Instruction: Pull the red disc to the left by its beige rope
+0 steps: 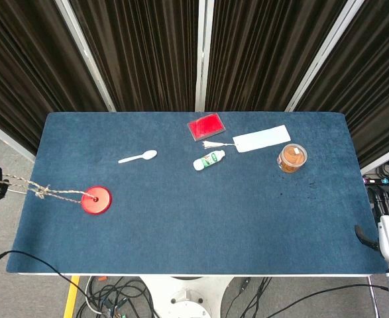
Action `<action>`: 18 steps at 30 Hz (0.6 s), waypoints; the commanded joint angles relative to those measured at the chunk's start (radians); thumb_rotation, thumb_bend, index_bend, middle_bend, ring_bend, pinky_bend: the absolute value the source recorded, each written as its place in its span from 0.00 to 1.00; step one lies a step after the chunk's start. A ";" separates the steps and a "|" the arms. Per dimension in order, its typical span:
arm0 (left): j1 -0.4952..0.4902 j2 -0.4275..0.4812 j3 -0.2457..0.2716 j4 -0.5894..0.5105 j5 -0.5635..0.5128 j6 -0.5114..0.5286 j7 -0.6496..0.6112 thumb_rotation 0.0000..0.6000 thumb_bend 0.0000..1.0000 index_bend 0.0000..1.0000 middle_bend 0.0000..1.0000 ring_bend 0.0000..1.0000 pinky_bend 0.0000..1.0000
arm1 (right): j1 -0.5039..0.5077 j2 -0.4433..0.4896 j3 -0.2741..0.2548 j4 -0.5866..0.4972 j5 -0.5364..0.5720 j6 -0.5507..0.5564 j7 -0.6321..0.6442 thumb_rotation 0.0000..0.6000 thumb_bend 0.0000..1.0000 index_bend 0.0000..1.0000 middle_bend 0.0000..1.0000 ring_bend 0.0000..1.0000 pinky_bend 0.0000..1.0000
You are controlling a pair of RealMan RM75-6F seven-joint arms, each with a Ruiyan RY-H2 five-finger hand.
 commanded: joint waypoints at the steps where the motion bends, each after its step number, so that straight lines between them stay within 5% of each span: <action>1: -0.023 -0.013 -0.009 -0.013 0.019 -0.013 0.008 1.00 0.31 0.76 1.00 0.77 0.61 | 0.001 -0.001 0.001 0.000 0.001 0.000 -0.001 1.00 0.23 0.00 0.01 0.00 0.00; 9: -0.132 -0.120 0.015 -0.161 0.216 -0.056 -0.096 1.00 0.31 0.76 1.00 0.76 0.61 | 0.002 -0.009 -0.002 0.002 0.004 -0.006 -0.003 1.00 0.23 0.00 0.01 0.00 0.00; 11: -0.160 -0.155 0.041 -0.154 0.264 -0.089 -0.091 1.00 0.30 0.73 0.93 0.68 0.60 | 0.002 -0.009 -0.001 0.003 0.007 -0.007 -0.001 1.00 0.23 0.00 0.01 0.00 0.00; 15: -0.215 -0.080 0.092 -0.236 0.184 -0.335 0.003 1.00 0.17 0.19 0.27 0.19 0.37 | 0.000 -0.005 -0.001 0.006 0.007 -0.004 0.005 1.00 0.23 0.00 0.01 0.00 0.00; 18: -0.216 -0.059 0.079 -0.274 0.152 -0.345 0.049 1.00 0.17 0.10 0.09 0.06 0.27 | -0.003 -0.003 0.001 0.014 0.014 -0.004 0.015 1.00 0.23 0.00 0.01 0.00 0.00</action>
